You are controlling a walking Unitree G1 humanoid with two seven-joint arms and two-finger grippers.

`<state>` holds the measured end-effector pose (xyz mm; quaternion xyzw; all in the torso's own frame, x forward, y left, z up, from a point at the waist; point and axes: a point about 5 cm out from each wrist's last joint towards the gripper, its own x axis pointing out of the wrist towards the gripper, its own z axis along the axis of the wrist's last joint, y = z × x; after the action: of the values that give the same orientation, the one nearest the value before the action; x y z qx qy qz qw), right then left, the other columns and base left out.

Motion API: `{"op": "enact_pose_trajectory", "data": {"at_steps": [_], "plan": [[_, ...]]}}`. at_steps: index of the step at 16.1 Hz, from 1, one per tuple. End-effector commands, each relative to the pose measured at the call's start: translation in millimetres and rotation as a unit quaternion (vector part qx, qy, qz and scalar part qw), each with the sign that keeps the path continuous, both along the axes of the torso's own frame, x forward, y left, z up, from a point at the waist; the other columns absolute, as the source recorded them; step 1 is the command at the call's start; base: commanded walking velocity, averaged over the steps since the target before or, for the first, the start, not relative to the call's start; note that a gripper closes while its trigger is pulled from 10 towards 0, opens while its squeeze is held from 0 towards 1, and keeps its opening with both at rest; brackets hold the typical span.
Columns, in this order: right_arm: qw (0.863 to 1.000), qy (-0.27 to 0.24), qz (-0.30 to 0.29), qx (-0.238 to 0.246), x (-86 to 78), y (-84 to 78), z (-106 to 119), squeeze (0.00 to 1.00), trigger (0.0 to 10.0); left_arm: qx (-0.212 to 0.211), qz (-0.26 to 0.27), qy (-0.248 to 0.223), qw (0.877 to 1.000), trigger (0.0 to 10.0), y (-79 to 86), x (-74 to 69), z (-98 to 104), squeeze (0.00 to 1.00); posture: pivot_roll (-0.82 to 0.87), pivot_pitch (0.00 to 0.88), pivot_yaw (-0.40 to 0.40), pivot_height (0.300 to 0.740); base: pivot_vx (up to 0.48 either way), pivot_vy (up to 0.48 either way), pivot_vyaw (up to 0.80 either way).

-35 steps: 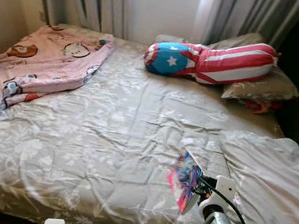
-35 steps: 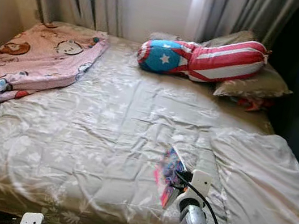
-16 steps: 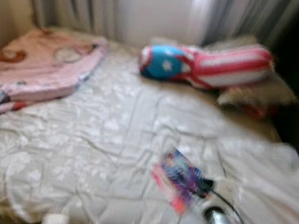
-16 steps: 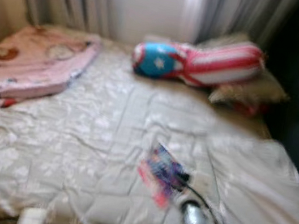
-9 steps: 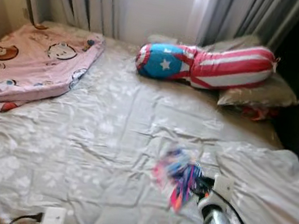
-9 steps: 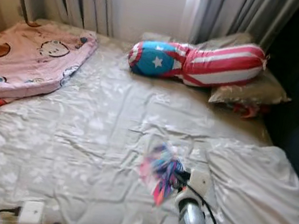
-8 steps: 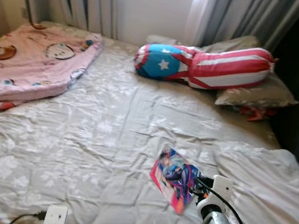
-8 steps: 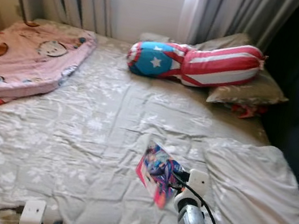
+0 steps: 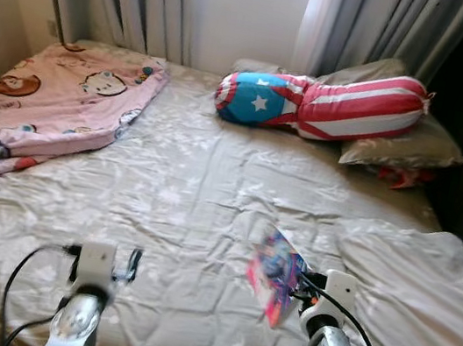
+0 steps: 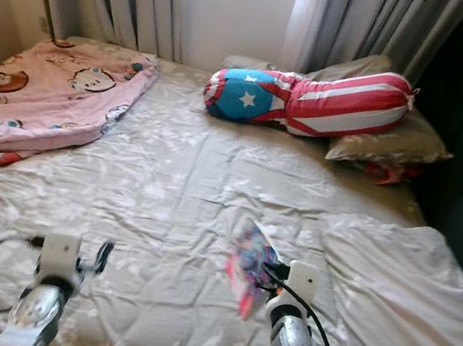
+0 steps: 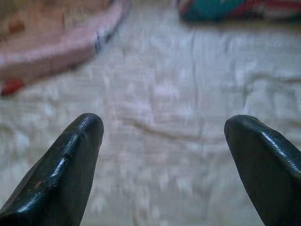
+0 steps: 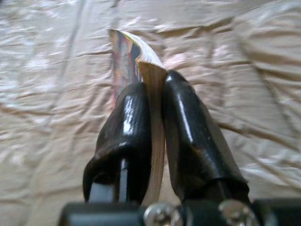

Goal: Clean up the room

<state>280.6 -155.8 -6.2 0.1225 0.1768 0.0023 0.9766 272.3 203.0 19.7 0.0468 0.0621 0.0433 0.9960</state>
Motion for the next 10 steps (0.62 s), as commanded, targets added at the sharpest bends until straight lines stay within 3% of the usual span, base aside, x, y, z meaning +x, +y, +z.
{"op": "enact_pose_trajectory", "data": {"at_steps": [1,7,10], "plan": [[0.999,-0.048,-0.020,0.005,11.1,-7.2,16.1,0.00,10.0,0.000,-0.012,-0.012,1.000,10.0,-2.4,0.2,3.7,0.00,0.01,0.000,-0.061,0.740,0.000,0.000,0.00],[0.999,-0.050,-0.007,-0.001,13.3,-5.7,18.0,0.00,10.0,-0.011,-0.019,-0.038,0.999,10.0,-12.7,3.1,14.8,0.00,0.02,0.000,-0.075,0.735,0.000,0.000,0.00],[0.998,-0.055,-0.010,-0.009,13.5,-5.8,19.1,0.00,10.0,-0.010,-0.018,-0.042,0.999,10.0,-10.2,4.0,18.7,0.00,0.02,0.000,-0.076,0.696,0.000,0.000,0.00]]}}
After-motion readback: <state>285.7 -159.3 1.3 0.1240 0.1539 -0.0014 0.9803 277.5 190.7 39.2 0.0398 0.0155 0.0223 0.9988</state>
